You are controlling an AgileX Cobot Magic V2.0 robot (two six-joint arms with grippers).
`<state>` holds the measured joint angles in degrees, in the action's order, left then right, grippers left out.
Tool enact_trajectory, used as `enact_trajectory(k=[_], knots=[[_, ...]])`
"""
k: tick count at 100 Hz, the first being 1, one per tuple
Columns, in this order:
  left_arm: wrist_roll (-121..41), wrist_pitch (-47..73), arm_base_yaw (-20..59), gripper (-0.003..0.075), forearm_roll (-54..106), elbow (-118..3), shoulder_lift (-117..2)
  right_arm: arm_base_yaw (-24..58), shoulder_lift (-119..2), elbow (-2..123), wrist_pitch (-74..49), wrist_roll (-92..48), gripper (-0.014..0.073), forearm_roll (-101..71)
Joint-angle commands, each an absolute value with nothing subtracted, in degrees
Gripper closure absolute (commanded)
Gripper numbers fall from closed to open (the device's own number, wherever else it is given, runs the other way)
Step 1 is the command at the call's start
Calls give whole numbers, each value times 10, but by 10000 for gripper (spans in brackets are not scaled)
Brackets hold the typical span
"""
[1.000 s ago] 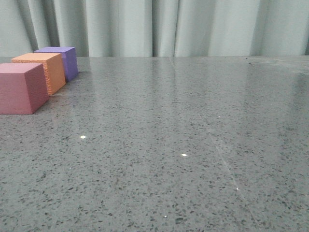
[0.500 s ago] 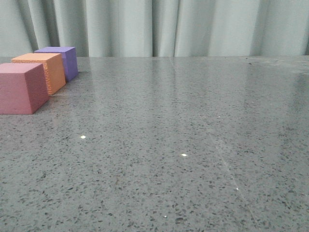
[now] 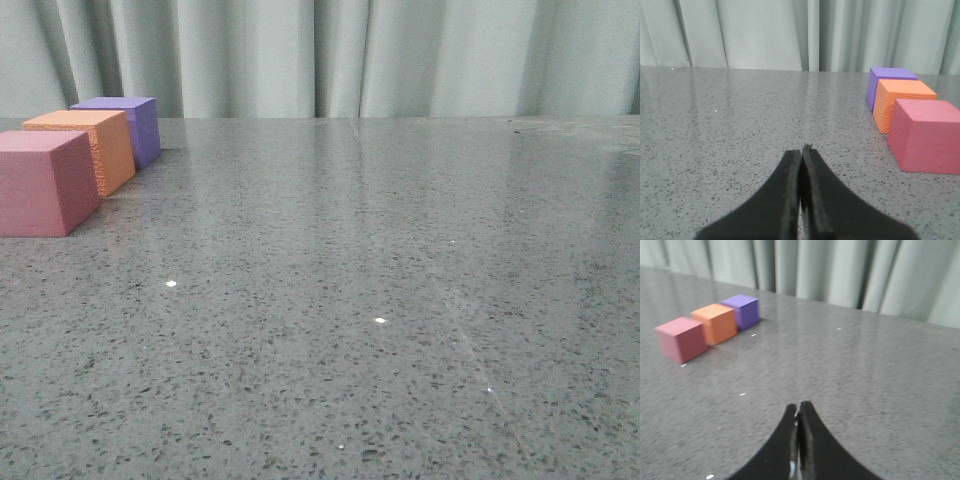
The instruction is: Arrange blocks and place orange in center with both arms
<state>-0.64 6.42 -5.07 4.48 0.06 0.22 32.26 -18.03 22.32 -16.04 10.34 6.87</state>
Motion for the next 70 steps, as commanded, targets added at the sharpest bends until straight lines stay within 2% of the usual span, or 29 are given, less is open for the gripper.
enact_trajectory(k=[1,28,49,70], knots=[[0,22,-51,739,50,12,21,288,-174,225,-92,100,714,78],[0,22,-51,739,50,12,21,159,-109,128,78,103,714,76],[0,22,-51,739,50,12,21,72,-69,56,76,144,714,72],[0,22,-51,739,50,12,21,21,-49,0,72,148,714,72]])
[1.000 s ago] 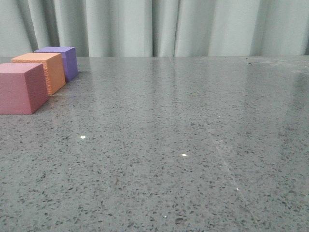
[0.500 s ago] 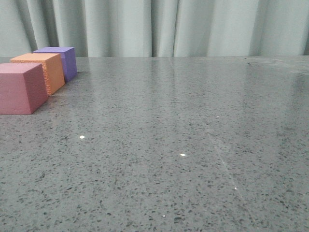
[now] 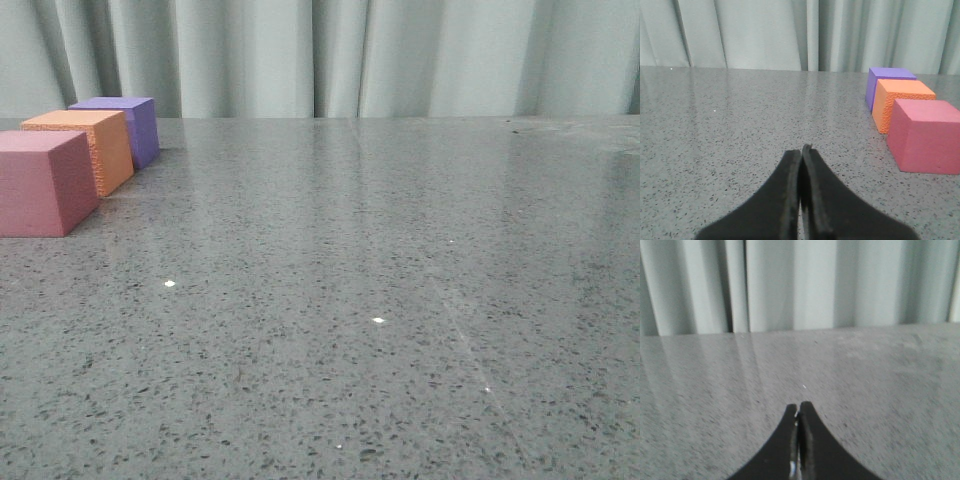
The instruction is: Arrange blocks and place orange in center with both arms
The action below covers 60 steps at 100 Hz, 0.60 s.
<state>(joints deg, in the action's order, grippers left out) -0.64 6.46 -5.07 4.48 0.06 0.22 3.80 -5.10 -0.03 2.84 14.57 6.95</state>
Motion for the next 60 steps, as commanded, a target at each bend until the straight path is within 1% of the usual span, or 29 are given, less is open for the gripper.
enact_trajectory(k=[1,28,60], knots=[[0,22,-51,739,50,12,21,20,-48,-3,72,148,714,72],[0,22,-51,739,50,12,21,-8,22,-13,15,148,714,72],[0,22,-51,739,50,12,21,-8,21,-13,-3,147,714,72]])
